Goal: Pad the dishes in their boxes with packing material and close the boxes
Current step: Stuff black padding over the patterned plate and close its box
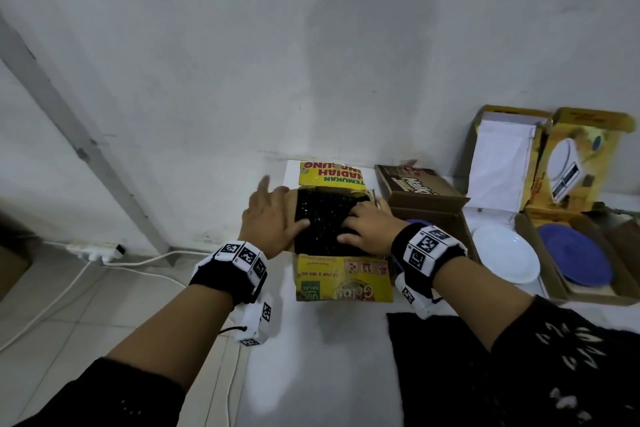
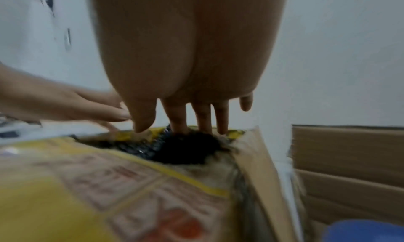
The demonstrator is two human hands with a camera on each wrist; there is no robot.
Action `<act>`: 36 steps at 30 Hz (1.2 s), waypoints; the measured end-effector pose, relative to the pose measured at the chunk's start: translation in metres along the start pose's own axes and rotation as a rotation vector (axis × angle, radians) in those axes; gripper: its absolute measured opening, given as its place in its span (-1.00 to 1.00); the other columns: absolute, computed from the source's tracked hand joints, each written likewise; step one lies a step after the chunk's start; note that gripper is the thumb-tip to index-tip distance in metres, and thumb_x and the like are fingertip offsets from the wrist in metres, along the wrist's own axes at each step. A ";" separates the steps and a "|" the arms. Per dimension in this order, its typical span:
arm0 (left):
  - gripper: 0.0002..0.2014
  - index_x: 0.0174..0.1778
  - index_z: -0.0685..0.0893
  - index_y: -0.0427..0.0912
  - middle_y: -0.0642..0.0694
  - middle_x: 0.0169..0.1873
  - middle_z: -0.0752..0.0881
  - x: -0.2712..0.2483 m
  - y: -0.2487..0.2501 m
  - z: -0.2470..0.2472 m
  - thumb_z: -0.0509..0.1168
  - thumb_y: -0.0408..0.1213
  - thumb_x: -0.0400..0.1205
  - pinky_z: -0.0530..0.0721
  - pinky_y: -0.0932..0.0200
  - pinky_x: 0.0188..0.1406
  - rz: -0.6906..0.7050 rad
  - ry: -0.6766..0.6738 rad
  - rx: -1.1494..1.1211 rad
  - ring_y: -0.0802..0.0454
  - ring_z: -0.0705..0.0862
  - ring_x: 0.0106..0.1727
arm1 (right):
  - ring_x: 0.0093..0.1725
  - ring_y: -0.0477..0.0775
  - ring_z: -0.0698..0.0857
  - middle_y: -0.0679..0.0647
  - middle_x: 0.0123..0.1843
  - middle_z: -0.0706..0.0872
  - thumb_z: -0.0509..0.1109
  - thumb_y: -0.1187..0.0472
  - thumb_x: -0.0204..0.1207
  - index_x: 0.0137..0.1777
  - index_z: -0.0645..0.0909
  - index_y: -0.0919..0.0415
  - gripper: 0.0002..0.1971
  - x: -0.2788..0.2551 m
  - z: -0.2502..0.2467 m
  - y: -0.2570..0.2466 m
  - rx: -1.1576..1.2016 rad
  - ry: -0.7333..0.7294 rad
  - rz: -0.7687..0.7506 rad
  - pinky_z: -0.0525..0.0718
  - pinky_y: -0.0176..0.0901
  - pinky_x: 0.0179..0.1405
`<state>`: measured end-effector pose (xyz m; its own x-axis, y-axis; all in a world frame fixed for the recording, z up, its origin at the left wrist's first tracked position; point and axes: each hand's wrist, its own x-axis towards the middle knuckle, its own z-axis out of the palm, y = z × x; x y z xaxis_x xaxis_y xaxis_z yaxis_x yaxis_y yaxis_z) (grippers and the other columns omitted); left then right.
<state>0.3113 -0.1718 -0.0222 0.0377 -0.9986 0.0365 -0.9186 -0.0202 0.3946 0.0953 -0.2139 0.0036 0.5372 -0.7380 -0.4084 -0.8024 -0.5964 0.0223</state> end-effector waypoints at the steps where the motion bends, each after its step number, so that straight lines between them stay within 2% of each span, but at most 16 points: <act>1: -0.25 0.52 0.26 -0.15 -0.30 0.57 0.13 0.000 -0.004 -0.002 0.31 0.17 0.52 0.44 -0.22 0.36 -0.113 0.031 -0.086 -0.33 0.27 0.52 | 0.50 0.20 0.28 0.15 0.45 0.44 0.05 -0.23 0.64 0.46 0.45 0.05 -0.47 -0.003 -0.002 -0.009 0.042 0.063 -0.039 0.07 0.24 0.50; 4: -0.28 0.48 0.23 -0.27 -0.37 0.34 0.49 0.003 -0.022 -0.004 0.36 0.02 0.54 0.55 -0.12 0.25 -0.367 -0.066 -0.285 -0.35 0.54 0.31 | 0.33 0.13 0.45 0.12 0.34 0.47 0.11 -0.25 0.61 0.46 0.42 0.04 -0.47 -0.012 -0.001 -0.039 0.251 0.081 -0.156 0.39 0.10 0.38; 7: -0.37 0.37 0.35 -0.29 -0.31 0.16 0.66 0.003 -0.035 -0.008 0.42 -0.06 0.51 0.61 0.00 0.13 -0.457 -0.068 -0.459 -0.26 0.64 0.17 | 0.24 0.16 0.54 0.14 0.29 0.49 0.21 -0.25 0.56 0.44 0.41 0.08 -0.43 -0.011 0.013 -0.060 0.325 0.006 -0.187 0.53 0.06 0.26; 10: -0.56 0.18 0.54 -0.22 -0.20 -0.02 0.67 0.003 -0.034 -0.015 0.48 -0.14 0.47 0.59 0.10 -0.05 -0.405 0.037 -0.566 -0.12 0.65 -0.01 | 0.19 0.23 0.57 0.20 0.24 0.54 0.26 -0.15 0.58 0.41 0.41 0.14 -0.49 -0.010 0.026 -0.067 0.280 0.024 -0.200 0.58 0.09 0.18; 12: -0.68 0.08 0.57 -0.17 -0.14 -0.12 0.66 0.001 -0.025 -0.021 0.45 -0.14 0.50 0.65 0.07 -0.13 -0.315 0.081 -0.661 -0.09 0.66 -0.09 | 0.21 0.20 0.56 0.20 0.26 0.56 0.27 -0.07 0.61 0.41 0.43 0.16 -0.53 -0.014 0.027 -0.067 0.367 0.065 -0.201 0.55 0.04 0.22; 14: -0.72 0.05 0.60 -0.18 -0.15 -0.11 0.69 -0.001 -0.011 -0.027 0.36 -0.06 0.59 0.71 0.00 -0.13 -0.255 0.037 -0.818 -0.09 0.69 -0.10 | 0.24 0.15 0.55 0.18 0.26 0.58 0.25 -0.02 0.63 0.38 0.50 0.17 -0.60 -0.020 0.025 -0.061 0.481 0.168 -0.167 0.51 0.00 0.27; 17: -0.66 0.10 0.65 -0.19 -0.14 0.00 0.71 -0.001 0.003 -0.021 0.19 0.02 0.67 0.64 0.04 -0.05 -0.108 -0.076 -0.754 -0.06 0.69 0.03 | 0.19 0.14 0.52 0.13 0.15 0.60 0.24 0.04 0.64 0.20 0.62 0.17 -0.72 -0.032 0.028 -0.038 0.479 0.439 0.013 0.49 0.02 0.21; 20: -0.63 0.20 0.64 -0.05 -0.14 0.20 0.58 0.000 0.007 -0.002 0.31 0.05 0.55 0.59 0.04 0.23 -0.026 -0.125 -0.548 -0.05 0.61 0.20 | 0.11 0.15 0.55 0.15 0.09 0.59 0.31 0.14 0.59 0.08 0.61 0.21 -0.83 -0.046 0.035 -0.012 0.577 0.611 0.301 0.49 -0.05 0.09; 22: -0.59 0.28 0.57 -0.01 -0.17 0.25 0.43 -0.002 0.010 0.010 0.39 -0.05 0.52 0.56 0.01 0.32 -0.079 -0.182 -0.439 -0.12 0.59 0.18 | 0.07 0.20 0.59 0.18 0.05 0.59 0.31 0.13 0.61 0.08 0.56 0.26 -0.80 -0.052 0.041 0.001 0.712 0.559 0.522 0.50 -0.04 0.00; 24: -0.55 0.31 0.52 -0.02 -0.22 0.26 0.42 -0.003 0.011 0.017 0.43 -0.14 0.51 0.60 -0.03 0.28 -0.116 -0.201 -0.378 -0.20 0.63 0.12 | 0.01 0.26 0.59 0.17 -0.10 0.58 0.27 0.04 0.64 -0.02 0.47 0.28 -0.74 -0.053 0.047 0.006 0.803 0.414 0.639 0.43 -0.07 -0.12; 27: -0.52 0.31 0.53 -0.04 -0.25 0.24 0.47 -0.004 0.010 0.021 0.47 -0.20 0.48 0.60 0.00 0.26 -0.121 -0.179 -0.354 -0.21 0.64 0.10 | -0.13 0.17 0.51 0.09 -0.33 0.45 0.22 -0.06 0.64 -0.34 0.31 0.16 -0.60 -0.051 0.055 0.005 0.971 0.314 0.682 0.36 -0.12 -0.17; 30: -0.51 0.33 0.53 -0.08 -0.26 0.24 0.47 -0.004 0.007 0.019 0.47 -0.24 0.49 0.56 0.08 0.26 -0.113 -0.162 -0.326 -0.19 0.62 0.14 | -0.27 0.15 0.54 0.11 -0.40 0.47 0.33 -0.05 0.58 -0.41 0.34 0.15 -0.57 -0.046 0.058 -0.001 1.282 0.340 0.740 0.45 -0.11 -0.24; 32: -0.51 0.34 0.53 -0.10 -0.26 0.26 0.48 -0.003 0.006 0.017 0.47 -0.25 0.49 0.54 0.10 0.25 -0.117 -0.149 -0.314 -0.19 0.61 0.16 | -0.35 0.18 0.59 0.22 -0.39 0.54 0.43 0.06 0.52 -0.33 0.51 0.26 -0.68 -0.044 0.060 -0.007 1.587 0.382 0.781 0.52 -0.03 -0.27; 33: -0.50 0.34 0.53 -0.11 -0.27 0.27 0.48 -0.003 0.004 0.016 0.47 -0.26 0.48 0.53 0.10 0.25 -0.123 -0.145 -0.311 -0.19 0.60 0.18 | -0.42 0.17 0.59 0.26 -0.37 0.58 0.43 0.16 0.53 -0.18 0.60 0.36 -0.77 -0.046 0.057 -0.010 1.736 0.415 0.793 0.52 -0.04 -0.31; 34: -0.50 0.34 0.53 -0.12 -0.27 0.27 0.48 -0.003 0.003 0.015 0.47 -0.26 0.48 0.52 0.10 0.25 -0.129 -0.140 -0.310 -0.19 0.60 0.18 | -0.49 0.12 0.59 0.29 -0.34 0.62 0.40 0.27 0.54 0.03 0.60 0.44 -0.79 -0.046 0.054 -0.013 1.861 0.477 0.805 0.51 -0.08 -0.37; 36: -0.49 0.34 0.53 -0.13 -0.27 0.28 0.48 -0.004 0.000 0.015 0.48 -0.27 0.47 0.53 0.09 0.26 -0.143 -0.131 -0.317 -0.19 0.60 0.19 | -0.40 0.09 0.66 0.38 -0.10 0.70 0.37 0.40 0.54 0.40 0.37 0.42 -0.55 -0.045 0.051 -0.016 2.033 0.656 0.836 0.53 -0.13 -0.43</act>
<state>0.3052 -0.1690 -0.0357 0.0869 -0.9850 -0.1492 -0.7394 -0.1641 0.6529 0.0711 -0.1554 -0.0249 -0.2953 -0.7874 -0.5412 0.2837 0.4686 -0.8366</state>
